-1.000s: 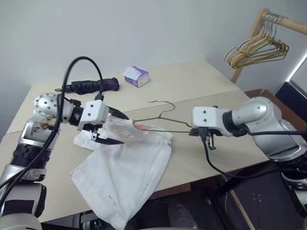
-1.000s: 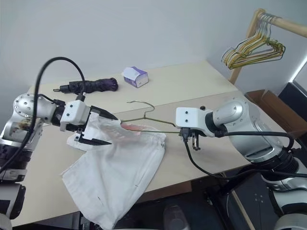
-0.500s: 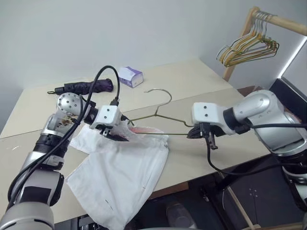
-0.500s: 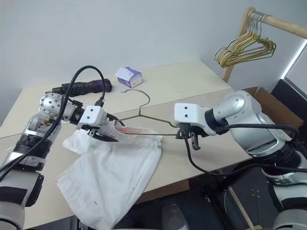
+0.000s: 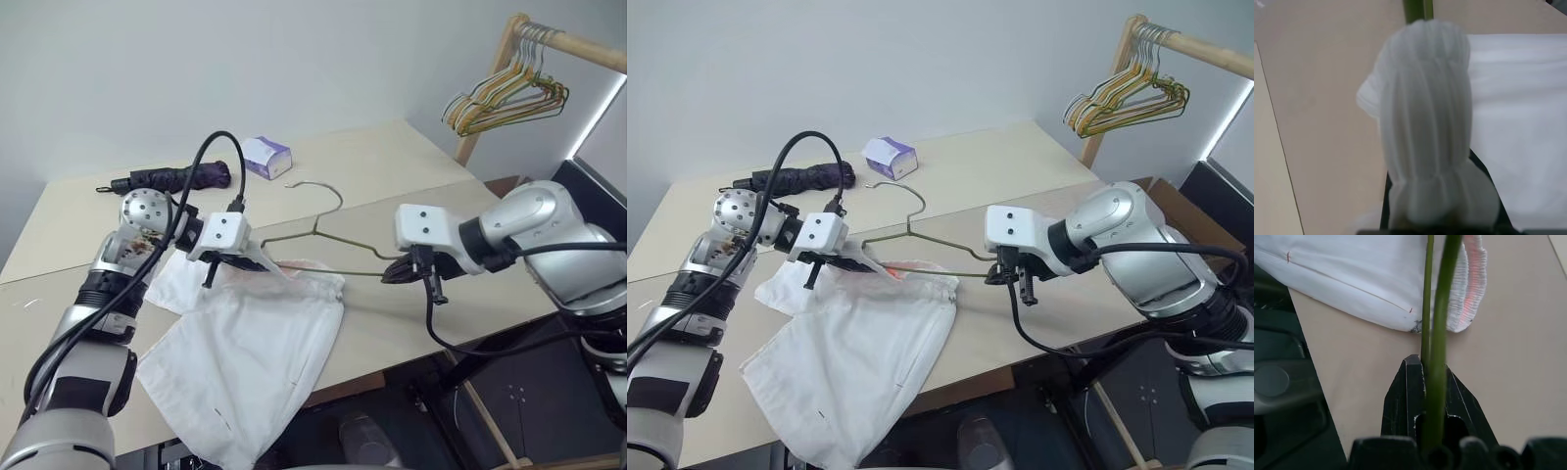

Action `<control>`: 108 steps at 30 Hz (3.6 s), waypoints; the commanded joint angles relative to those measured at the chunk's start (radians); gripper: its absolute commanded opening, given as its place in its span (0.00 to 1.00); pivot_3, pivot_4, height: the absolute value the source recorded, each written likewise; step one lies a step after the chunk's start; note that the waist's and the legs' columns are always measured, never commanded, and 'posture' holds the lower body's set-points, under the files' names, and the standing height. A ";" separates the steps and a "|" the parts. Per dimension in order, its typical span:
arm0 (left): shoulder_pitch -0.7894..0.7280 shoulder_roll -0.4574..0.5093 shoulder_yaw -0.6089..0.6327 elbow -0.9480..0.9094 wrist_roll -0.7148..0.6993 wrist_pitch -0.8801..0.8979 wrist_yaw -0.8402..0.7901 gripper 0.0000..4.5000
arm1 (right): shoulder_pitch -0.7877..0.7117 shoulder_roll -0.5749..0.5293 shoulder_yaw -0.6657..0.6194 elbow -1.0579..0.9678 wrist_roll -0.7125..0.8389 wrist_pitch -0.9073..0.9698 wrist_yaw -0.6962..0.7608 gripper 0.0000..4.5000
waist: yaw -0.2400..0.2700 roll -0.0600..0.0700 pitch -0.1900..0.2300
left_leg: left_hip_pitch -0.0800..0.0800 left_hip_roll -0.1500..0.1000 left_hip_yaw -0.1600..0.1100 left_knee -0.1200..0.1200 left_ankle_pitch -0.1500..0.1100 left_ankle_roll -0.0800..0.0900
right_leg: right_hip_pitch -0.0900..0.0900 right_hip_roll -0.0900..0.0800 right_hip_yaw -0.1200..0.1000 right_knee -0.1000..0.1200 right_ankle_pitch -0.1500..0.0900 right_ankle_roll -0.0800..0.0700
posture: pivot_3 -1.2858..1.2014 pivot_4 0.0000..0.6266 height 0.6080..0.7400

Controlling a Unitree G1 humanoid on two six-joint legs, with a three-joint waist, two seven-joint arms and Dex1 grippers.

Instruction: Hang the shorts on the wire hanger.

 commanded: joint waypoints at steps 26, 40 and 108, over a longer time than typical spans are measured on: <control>0.225 0.114 0.203 -0.252 -0.138 0.282 0.177 0.00 | 0.373 0.438 -0.341 0.133 0.200 0.113 -0.553 1.00 | -0.009 -0.003 -0.004 | 0.005 0.001 0.003 0.001 0.000 0.000 | 0.000 0.000 0.002 0.009 0.001 -0.001 | 0.39 0.00 1.00; 0.246 0.130 0.212 -0.278 -0.148 0.300 0.172 0.00 | 0.232 0.688 -0.226 0.470 0.190 0.109 -0.650 1.00 | 0.006 -0.004 -0.004 | 0.006 0.000 0.004 0.001 0.000 0.000 | -0.002 0.000 0.002 0.012 0.001 -0.002 | 0.40 0.00 1.00; 0.381 0.302 0.162 -0.089 -0.064 0.105 0.190 0.00 | 0.254 0.391 -0.375 0.455 0.287 0.056 -0.539 0.01 | 0.008 -0.004 -0.004 | 0.006 0.000 0.005 0.000 0.000 0.000 | -0.002 0.000 0.002 0.012 0.001 -0.002 | 0.40 0.00 1.00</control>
